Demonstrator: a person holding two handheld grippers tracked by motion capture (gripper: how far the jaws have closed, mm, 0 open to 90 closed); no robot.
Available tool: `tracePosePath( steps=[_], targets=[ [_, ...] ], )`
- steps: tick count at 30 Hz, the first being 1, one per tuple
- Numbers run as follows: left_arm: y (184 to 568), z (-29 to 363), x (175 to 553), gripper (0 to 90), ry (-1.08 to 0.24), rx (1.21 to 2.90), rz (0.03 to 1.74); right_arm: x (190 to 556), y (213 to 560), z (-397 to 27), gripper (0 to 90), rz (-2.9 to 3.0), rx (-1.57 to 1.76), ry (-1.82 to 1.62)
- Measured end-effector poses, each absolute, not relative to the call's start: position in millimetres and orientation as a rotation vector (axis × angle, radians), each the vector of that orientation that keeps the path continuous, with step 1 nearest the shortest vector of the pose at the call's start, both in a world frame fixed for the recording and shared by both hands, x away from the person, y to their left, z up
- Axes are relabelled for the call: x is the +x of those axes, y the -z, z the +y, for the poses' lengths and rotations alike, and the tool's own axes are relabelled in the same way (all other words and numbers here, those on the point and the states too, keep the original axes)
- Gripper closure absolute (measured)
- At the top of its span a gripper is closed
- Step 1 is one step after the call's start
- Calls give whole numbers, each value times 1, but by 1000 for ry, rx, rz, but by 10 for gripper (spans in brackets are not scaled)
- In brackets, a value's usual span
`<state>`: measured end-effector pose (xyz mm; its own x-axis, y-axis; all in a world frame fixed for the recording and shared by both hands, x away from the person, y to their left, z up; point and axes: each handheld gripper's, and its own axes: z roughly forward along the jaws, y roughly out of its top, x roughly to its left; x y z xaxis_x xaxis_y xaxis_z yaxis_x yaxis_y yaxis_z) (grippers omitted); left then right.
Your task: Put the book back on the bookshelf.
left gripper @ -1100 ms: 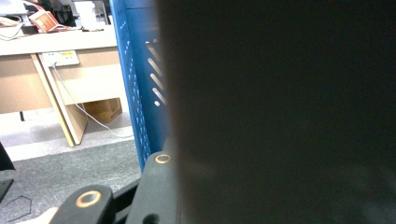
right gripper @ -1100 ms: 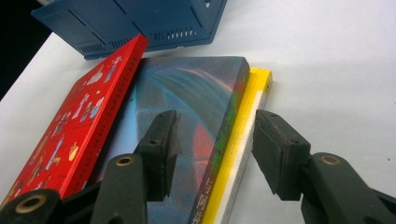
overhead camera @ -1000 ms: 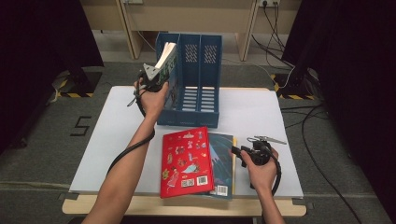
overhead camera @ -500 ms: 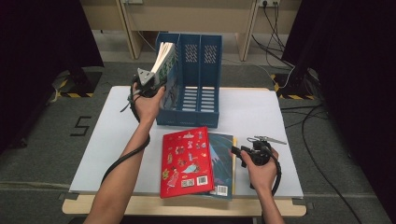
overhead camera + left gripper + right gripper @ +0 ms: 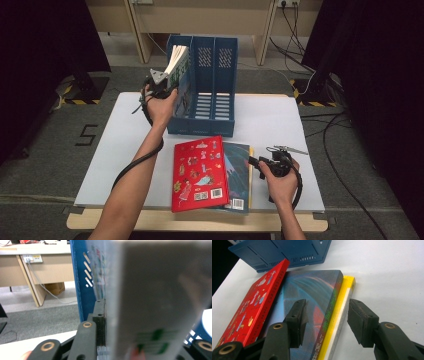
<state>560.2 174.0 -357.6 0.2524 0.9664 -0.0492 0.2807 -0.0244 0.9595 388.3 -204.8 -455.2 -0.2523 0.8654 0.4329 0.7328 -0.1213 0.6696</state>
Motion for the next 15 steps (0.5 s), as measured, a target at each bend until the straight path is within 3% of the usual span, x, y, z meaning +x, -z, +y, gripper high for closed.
tracePosePath(
  steps=[15],
  targets=[
    [356, 171, 564, 738, -829, 1482, 1208, 390, 455, -206, 499, 1976, 1815, -1319]
  ],
)
